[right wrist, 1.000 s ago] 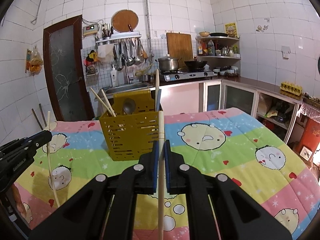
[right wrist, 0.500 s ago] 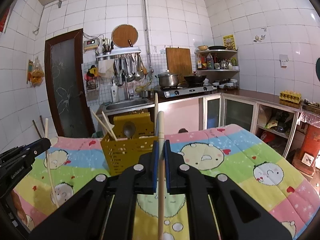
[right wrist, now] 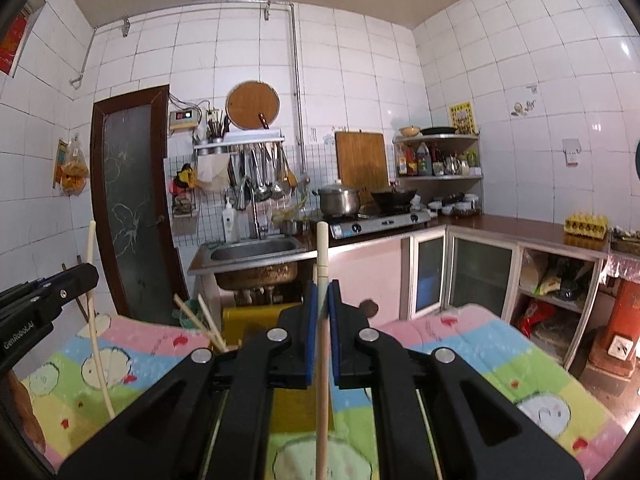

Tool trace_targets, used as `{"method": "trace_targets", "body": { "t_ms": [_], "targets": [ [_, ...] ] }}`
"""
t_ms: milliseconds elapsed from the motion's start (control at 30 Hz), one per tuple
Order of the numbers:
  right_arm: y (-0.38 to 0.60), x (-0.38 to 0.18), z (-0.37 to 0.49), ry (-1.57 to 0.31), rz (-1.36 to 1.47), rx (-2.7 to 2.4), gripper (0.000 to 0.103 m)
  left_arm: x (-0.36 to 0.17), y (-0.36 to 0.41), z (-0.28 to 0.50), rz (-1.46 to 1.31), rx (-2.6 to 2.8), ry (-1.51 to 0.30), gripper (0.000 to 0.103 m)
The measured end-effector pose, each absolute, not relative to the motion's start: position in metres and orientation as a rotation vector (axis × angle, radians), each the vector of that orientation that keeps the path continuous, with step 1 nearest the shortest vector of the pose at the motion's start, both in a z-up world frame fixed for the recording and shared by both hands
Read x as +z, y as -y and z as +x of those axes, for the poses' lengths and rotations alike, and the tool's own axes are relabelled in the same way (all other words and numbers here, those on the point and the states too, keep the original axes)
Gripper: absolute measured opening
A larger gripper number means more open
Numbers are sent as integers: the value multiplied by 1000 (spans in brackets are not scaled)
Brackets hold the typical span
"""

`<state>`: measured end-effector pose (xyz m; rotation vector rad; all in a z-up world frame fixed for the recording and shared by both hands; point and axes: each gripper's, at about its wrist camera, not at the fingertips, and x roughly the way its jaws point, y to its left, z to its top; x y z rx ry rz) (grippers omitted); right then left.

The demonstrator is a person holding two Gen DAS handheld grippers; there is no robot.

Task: Organize utensils
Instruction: 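Carry both chopsticks upright to the holder and lower them in, then open both tools above the holder and withdraw them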

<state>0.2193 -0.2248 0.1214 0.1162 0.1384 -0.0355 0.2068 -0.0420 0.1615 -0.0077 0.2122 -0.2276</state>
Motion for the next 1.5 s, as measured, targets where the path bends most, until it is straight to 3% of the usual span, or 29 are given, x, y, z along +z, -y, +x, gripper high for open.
{"method": "trace_targets", "body": {
  "t_ms": [700,1267,1300,1333,1367,1400,1467,1500],
  "targets": [
    [233,164,345,4,180,-4,6,194,65,334,-95,-226,-186,5],
    [224,99,388,-85,130,0,7,120,63,383,-61,-192,-320,5],
    [225,97,384,-100,129,-3,7,119,60,380,-50,-188,-331,13],
    [226,96,380,-114,126,-1,8,119,58,378,-43,-180,-338,34],
    [228,95,375,-126,122,-5,19,118,54,373,-38,-168,-344,47],
    [229,95,371,-132,119,-12,42,119,50,367,-38,-158,-342,66],
    [234,94,352,-129,123,-23,59,121,40,353,-38,-133,-321,76],
    [236,94,343,-135,119,-31,59,122,36,345,-25,-124,-320,83]
  ]
}}
